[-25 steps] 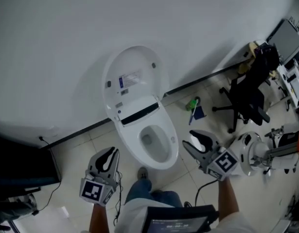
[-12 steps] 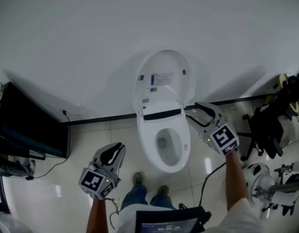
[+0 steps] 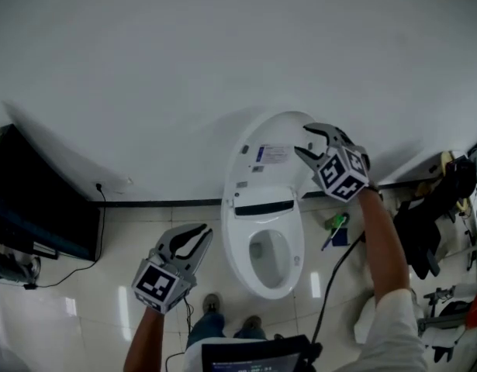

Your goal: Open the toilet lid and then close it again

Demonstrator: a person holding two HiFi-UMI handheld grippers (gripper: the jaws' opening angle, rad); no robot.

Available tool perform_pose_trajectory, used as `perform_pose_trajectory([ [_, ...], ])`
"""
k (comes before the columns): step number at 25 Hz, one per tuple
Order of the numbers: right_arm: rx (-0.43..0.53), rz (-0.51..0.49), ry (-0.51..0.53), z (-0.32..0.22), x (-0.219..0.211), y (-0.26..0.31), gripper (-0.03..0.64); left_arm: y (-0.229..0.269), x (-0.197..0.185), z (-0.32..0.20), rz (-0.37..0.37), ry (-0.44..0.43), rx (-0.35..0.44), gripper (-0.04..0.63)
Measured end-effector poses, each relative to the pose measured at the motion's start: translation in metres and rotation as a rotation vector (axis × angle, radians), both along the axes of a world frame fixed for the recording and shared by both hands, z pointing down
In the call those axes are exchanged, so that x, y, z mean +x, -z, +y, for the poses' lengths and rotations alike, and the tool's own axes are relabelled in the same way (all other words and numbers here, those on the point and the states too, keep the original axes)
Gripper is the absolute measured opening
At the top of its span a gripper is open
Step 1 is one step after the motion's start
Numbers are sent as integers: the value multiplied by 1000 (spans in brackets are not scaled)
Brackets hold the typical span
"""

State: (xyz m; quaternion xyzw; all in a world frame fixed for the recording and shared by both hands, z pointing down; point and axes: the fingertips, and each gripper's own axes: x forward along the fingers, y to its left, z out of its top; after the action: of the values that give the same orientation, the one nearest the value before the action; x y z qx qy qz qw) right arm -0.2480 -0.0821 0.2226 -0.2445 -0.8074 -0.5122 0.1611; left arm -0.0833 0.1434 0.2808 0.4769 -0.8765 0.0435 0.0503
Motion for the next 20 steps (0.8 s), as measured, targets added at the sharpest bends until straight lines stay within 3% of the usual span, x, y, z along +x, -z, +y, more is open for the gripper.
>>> perform_pose_trajectory([
  [5, 370, 99, 4, 2, -95, -21, 224, -7, -37, 15, 6, -34, -17, 41],
  [8, 494, 149, -1, 2, -127, -40, 224, -14, -56, 22, 24, -38, -14, 41],
  [13, 534, 126, -17, -8, -156, -67, 224, -34, -74, 35, 64, -26, -7, 41],
  [18, 479, 182, -54, -9, -168, -73, 222, -52, -70, 34, 95, -40, -28, 41],
  [20, 486, 235, -65, -12, -170, -71, 150, -51, -66, 30, 95, -48, -33, 41],
])
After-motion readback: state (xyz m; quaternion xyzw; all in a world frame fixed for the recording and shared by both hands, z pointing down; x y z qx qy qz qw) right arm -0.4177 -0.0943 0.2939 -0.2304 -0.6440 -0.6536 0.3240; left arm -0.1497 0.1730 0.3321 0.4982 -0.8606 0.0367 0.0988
